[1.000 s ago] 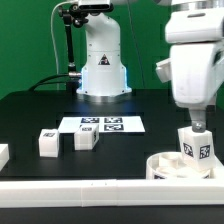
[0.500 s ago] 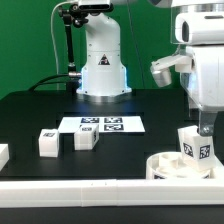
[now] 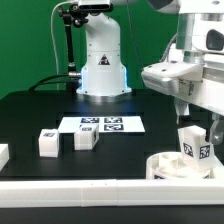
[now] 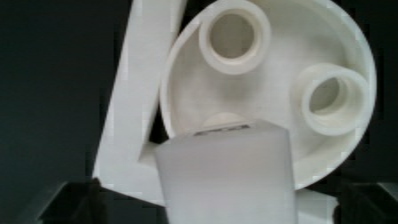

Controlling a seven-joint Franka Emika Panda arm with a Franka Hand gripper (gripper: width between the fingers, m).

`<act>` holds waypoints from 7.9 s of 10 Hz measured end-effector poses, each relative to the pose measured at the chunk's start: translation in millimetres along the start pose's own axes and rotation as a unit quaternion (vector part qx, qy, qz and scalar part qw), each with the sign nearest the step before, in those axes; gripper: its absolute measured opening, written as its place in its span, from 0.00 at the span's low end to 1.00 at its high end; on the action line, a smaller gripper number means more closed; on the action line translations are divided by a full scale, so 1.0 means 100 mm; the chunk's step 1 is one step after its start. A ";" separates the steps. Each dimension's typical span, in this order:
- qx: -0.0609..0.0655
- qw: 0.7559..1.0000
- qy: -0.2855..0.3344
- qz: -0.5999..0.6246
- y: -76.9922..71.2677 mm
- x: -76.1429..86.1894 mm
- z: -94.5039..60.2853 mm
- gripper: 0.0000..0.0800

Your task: Assemble stool

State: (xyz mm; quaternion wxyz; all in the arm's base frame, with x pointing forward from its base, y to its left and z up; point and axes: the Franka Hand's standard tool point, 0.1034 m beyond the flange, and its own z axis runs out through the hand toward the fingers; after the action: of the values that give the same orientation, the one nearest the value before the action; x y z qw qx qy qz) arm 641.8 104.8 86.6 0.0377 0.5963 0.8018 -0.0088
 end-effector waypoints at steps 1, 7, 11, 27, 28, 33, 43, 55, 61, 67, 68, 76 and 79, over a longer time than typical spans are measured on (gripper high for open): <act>0.000 1.000 0.000 0.000 0.00 0.00 0.00 0.81; 0.002 0.999 0.000 0.032 -0.01 -0.03 0.01 0.42; 0.022 0.980 -0.003 0.196 -0.07 -0.03 0.01 0.42; 0.040 0.659 0.001 0.751 -0.08 0.04 0.02 0.42; 0.045 0.622 0.004 0.782 -0.08 0.05 0.02 0.42; 0.055 0.469 0.002 0.882 -0.08 0.10 0.02 0.42; 0.087 0.140 0.017 0.986 -0.06 0.19 0.01 0.42; 0.122 -0.118 0.014 0.985 0.00 0.30 -0.04 0.78; 0.121 0.036 0.035 0.991 0.02 0.32 -0.09 0.81; 0.095 0.355 0.052 0.928 0.03 0.34 -0.14 0.81; 0.093 0.381 0.055 0.918 0.03 0.33 -0.14 0.81; 0.077 0.504 0.062 0.858 -0.43 -0.38 -0.28 0.81; 0.076 0.502 0.059 0.860 -0.52 -0.64 -0.21 0.81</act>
Offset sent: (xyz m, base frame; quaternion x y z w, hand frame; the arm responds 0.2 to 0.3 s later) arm 0.0000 0.0000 0.0000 0.0000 0.0000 0.0000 1.0000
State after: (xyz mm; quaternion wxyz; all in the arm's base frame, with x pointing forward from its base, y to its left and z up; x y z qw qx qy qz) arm 609.6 29.7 110.2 -0.0664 0.9918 -0.1089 0.0024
